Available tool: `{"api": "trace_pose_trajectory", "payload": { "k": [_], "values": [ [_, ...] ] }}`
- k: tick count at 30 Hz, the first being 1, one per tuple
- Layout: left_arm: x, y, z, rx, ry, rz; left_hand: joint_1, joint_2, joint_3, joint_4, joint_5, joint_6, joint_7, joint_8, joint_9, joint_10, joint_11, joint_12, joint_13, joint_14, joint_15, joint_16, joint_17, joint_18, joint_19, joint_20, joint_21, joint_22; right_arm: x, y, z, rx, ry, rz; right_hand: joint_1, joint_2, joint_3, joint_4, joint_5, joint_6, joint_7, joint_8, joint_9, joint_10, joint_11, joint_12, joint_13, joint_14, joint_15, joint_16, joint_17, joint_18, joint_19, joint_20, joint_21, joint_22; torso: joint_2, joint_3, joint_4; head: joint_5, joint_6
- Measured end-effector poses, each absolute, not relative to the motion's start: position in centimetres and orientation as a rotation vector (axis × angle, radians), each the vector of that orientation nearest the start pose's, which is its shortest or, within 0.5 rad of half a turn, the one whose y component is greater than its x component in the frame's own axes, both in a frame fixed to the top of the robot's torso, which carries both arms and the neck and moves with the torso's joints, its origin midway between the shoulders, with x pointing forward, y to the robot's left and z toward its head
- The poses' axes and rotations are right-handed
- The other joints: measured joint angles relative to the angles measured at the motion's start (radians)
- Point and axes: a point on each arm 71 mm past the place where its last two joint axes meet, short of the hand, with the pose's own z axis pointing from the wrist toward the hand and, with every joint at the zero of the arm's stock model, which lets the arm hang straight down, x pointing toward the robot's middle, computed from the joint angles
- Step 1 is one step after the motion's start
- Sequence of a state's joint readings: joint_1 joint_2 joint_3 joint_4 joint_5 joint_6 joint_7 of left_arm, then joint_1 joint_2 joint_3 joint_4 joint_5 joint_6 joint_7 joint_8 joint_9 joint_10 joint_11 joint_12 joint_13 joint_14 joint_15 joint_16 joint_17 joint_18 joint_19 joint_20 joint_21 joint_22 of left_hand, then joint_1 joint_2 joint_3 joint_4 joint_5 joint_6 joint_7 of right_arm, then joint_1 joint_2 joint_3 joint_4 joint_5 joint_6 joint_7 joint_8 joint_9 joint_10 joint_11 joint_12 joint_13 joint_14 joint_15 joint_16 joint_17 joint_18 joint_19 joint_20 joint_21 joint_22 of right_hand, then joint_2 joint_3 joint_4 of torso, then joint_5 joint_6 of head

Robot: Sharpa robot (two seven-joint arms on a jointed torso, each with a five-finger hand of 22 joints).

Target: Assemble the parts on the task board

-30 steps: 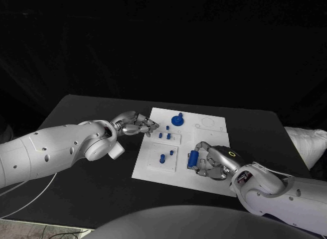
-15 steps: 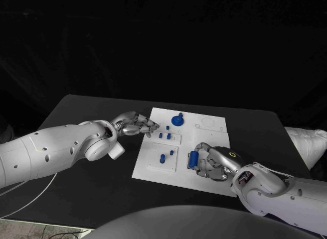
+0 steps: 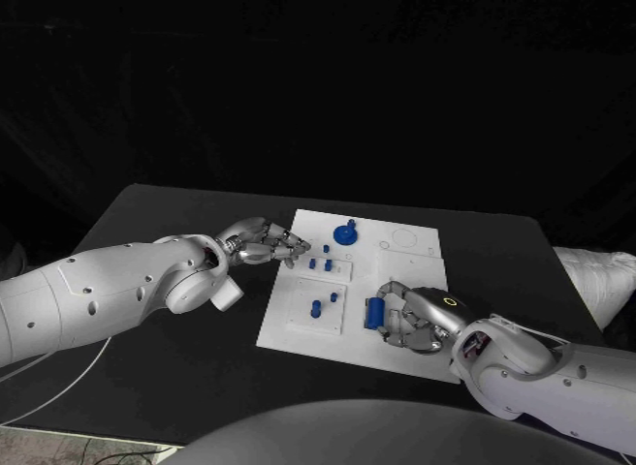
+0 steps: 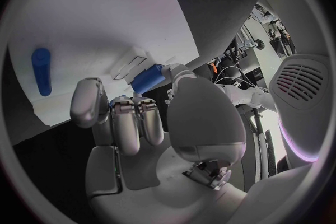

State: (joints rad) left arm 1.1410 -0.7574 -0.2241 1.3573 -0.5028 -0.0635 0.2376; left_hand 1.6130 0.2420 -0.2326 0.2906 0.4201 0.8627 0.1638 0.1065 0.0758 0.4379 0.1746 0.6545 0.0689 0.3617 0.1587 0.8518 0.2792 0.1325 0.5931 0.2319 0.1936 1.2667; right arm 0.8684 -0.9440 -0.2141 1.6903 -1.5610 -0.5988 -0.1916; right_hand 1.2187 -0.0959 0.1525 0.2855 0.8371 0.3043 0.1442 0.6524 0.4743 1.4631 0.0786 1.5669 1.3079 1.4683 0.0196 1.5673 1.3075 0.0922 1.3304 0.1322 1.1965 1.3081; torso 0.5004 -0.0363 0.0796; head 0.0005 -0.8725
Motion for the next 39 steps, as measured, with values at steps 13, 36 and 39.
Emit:
{"api": "trace_pose_trajectory", "payload": {
  "k": [13,36,39],
  "values": [
    [46.2,19.9,-28.9,-0.616,2.044,-1.299,0.0,0.0,0.0,0.0,0.0,0.0,0.0,0.0,0.0,0.0,0.0,0.0,-0.001,0.0,0.0,0.0,-0.002,0.0,0.0,0.0,0.0,0.0,33.3,-20.7,-34.4,-0.06,1.896,0.672,-0.009,-0.009,-0.058,-0.004,-0.251,-0.193,-0.014,-0.184,-0.184,0.003,0.003,0.0,0.0,-0.004,0.004,0.0,0.0,0.0,-0.033,0.0,-0.044,0.0,0.0,0.0,-0.0006,0.003,0.0],
    [46.2,19.8,-28.9,-0.615,2.039,-1.301,0.0,0.0,0.0,0.0,0.0,0.0,0.0,0.004,0.0,0.0,0.0,0.0,-0.001,0.0,0.0,0.004,-0.003,0.0,0.004,0.004,-0.004,0.002,36.8,-26.0,-26.6,0.041,1.746,0.62,-0.136,0.11,-0.165,0.001,-0.385,0.351,-0.03,0.083,-0.165,0.003,-0.034,0.0,0.0,-0.003,-0.026,0.0,0.0,-0.024,0.102,-0.029,0.149,0.0,-0.001,-0.0007,0.0013,-0.001,0.0],
    [46.2,19.6,-28.9,-0.612,2.038,-1.305,0.0,0.0,0.0,0.0,0.0,0.0,0.0,0.004,0.001,0.0,0.0,0.0,-0.001,0.0,0.0,0.004,-0.003,0.0,0.004,0.004,-0.004,0.002,37.5,-26.6,-26.0,0.086,1.792,0.592,-0.164,0.138,-0.168,0.003,-0.376,0.48,-0.063,0.085,-0.157,0.003,-0.064,0.0,0.0,-0.003,-0.052,0.0,0.0,-0.027,0.128,-0.049,0.188,0.0,-0.001,-0.0007,0.0011,-0.003,0.0]
  ]
}}
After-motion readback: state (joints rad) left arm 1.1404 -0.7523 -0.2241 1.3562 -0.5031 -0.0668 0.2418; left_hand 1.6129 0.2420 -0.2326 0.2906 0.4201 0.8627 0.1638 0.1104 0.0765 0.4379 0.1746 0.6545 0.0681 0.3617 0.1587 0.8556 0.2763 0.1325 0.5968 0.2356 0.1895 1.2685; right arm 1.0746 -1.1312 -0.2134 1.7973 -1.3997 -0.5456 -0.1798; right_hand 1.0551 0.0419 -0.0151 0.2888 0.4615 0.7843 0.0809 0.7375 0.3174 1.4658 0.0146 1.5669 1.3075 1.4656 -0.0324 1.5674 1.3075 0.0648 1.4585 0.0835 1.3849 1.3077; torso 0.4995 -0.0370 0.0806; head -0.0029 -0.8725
